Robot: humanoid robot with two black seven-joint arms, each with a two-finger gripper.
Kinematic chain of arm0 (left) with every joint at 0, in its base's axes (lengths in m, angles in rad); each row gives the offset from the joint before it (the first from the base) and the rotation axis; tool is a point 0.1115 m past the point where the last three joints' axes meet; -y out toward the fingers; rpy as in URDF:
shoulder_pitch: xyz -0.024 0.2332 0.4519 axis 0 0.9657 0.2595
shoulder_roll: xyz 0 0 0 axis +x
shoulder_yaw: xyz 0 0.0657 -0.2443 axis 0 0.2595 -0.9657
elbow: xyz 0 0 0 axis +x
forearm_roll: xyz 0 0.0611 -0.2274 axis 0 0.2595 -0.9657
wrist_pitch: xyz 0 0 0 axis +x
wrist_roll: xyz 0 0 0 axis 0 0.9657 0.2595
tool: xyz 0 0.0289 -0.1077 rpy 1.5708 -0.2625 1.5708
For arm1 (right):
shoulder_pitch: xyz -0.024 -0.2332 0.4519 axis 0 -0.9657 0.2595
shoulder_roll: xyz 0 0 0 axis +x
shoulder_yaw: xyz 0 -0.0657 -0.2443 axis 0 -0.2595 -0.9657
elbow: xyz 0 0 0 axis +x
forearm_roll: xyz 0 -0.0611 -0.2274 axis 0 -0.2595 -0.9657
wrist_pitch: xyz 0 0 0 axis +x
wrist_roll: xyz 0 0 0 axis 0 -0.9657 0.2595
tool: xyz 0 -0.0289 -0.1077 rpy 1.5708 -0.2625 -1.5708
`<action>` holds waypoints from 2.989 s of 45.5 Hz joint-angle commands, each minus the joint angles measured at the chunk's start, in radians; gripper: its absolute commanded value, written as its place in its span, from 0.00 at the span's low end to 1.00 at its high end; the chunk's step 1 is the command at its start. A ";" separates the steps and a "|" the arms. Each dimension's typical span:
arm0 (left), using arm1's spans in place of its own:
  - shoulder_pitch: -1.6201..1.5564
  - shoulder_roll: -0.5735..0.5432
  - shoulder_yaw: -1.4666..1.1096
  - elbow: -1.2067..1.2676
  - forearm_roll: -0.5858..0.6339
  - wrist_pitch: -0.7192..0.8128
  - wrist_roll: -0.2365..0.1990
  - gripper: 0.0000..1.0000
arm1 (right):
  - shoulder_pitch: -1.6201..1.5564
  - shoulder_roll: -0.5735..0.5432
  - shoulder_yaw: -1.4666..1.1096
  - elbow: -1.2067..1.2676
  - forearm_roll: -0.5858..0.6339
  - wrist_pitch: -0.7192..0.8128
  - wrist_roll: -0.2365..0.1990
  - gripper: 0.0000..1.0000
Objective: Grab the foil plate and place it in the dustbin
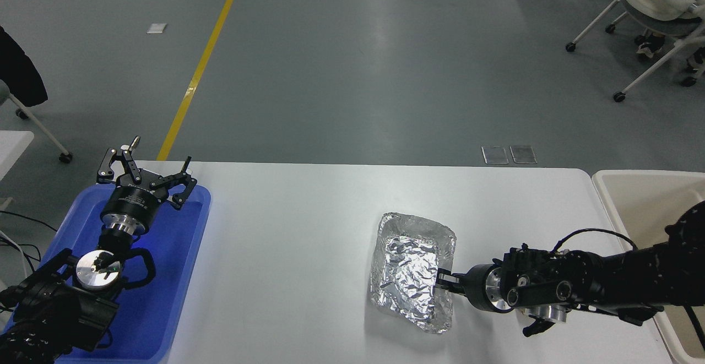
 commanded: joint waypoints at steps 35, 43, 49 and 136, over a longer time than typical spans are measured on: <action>-0.001 0.000 0.000 -0.001 0.000 0.001 -0.001 1.00 | 0.628 -0.239 -0.229 0.161 0.017 0.260 -0.002 0.00; 0.001 0.000 0.000 0.000 0.000 0.001 0.000 1.00 | 0.792 -0.296 -0.280 0.161 0.017 0.389 -0.002 0.00; 0.001 0.000 0.000 0.000 0.000 -0.001 0.000 1.00 | 0.904 -0.328 -0.320 0.160 0.013 0.477 -0.002 0.00; 0.001 -0.001 0.000 0.000 0.000 -0.001 0.000 1.00 | -0.215 -0.477 -0.081 -0.894 0.069 0.326 -0.003 0.00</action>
